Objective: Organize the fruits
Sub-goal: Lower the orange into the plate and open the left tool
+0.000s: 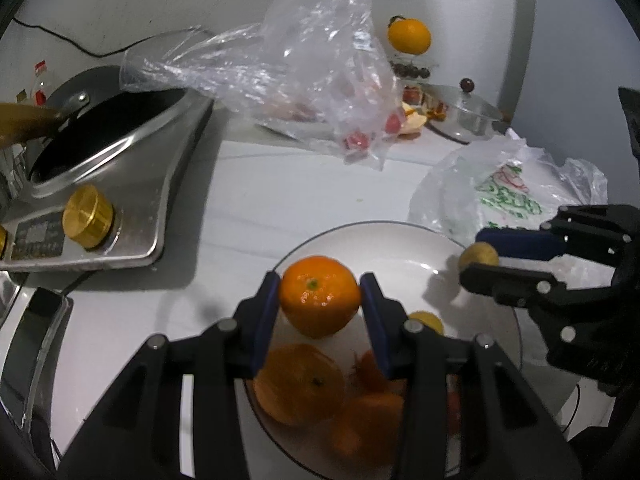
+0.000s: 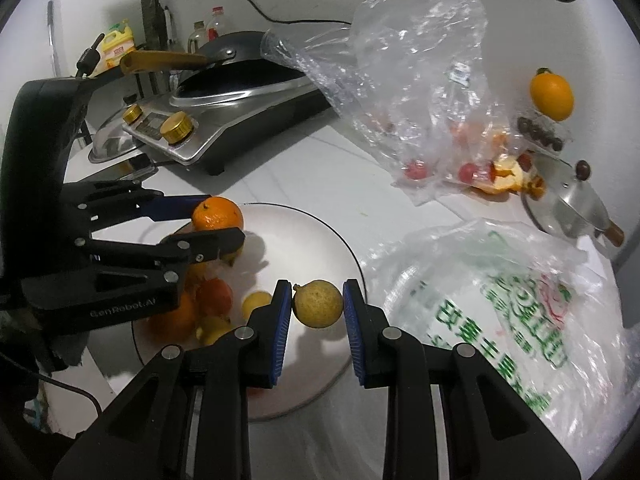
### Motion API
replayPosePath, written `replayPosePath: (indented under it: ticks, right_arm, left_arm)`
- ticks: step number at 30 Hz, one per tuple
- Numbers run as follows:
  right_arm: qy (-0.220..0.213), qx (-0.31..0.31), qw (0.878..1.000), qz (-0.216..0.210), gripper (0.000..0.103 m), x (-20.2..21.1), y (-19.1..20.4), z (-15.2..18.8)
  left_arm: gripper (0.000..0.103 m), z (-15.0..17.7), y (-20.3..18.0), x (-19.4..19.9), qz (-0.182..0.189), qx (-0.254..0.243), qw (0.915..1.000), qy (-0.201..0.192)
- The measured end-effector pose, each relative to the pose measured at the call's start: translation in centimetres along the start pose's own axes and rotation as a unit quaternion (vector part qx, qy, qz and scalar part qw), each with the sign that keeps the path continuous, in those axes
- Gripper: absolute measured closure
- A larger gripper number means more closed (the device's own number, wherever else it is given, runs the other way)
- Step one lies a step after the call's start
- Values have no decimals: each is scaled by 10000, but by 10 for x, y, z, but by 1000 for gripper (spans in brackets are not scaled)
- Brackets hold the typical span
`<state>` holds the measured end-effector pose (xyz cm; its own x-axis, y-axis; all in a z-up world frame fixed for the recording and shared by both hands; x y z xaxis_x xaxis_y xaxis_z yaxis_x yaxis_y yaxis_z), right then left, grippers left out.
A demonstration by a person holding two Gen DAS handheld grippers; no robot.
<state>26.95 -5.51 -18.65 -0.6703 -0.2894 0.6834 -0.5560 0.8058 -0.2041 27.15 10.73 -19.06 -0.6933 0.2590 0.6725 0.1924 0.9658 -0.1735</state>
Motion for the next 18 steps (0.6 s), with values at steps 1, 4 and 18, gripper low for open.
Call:
replayPosePath:
  ticks: [1, 4, 18]
  right_arm:
    - [7, 9, 10000, -30, 75, -4, 1, -2]
    - [24, 24, 9999, -103, 75, -14, 4, -8]
    - [159, 0, 9996, -250, 75, -44, 9, -17]
  left_arm:
    - [61, -1, 2, -2, 1, 18, 10000, -9]
    - [61, -4, 5, -6, 26, 30, 10000, 7]
    - [60, -11, 4, -19, 246, 7, 9997, 95]
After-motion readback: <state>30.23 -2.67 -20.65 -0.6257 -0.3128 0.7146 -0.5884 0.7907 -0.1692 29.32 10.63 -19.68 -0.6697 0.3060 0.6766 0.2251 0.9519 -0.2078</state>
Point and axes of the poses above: each gripper's, at about its wrist camera, not at the fingertips, and x roughly against the way its jaws point, y to its left, z to its underside, the point moved 1 cm from there along -x, roughly the way its jaws point, and after that the axes turned 12 degrees about z, right-handed, at the moved point
